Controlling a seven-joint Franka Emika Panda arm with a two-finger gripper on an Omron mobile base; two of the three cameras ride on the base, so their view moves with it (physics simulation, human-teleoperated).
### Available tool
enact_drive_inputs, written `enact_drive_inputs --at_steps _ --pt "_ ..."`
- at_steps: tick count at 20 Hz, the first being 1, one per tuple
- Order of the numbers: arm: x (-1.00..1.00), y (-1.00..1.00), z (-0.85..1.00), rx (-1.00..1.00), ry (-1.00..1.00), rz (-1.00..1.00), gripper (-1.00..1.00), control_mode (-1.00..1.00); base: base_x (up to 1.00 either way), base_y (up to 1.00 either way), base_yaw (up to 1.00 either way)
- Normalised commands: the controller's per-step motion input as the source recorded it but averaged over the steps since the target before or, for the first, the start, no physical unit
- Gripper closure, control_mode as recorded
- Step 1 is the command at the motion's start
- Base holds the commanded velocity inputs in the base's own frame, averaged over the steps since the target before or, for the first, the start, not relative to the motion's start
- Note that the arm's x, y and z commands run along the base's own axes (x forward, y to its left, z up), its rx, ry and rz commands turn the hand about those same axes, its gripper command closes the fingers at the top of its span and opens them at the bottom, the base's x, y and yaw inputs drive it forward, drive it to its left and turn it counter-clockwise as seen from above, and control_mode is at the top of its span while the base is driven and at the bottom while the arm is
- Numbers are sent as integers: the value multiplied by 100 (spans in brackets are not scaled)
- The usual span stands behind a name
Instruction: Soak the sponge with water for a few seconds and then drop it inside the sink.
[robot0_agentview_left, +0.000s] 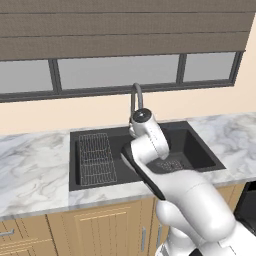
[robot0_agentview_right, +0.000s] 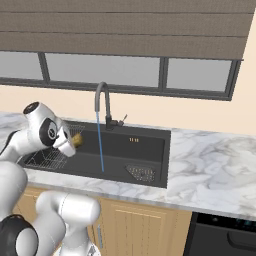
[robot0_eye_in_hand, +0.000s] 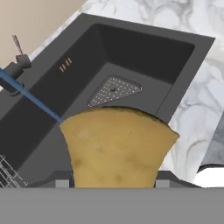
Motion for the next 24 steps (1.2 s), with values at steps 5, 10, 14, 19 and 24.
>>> enact_drive_inputs --at_steps 5,10,14,19,24 --pt "11 -32 -1 0 0 -3 100 -100 0 0 0" --pt "22 -1 -13 -1 0 -7 100 -100 0 0 0" --pt "24 0 -7 -2 2 -15 100 -100 0 0 0" --pt "26 0 0 -3 11 -16 100 -100 0 0 0" --pt "15 7 0 -3 21 -7 100 -100 0 0 0"
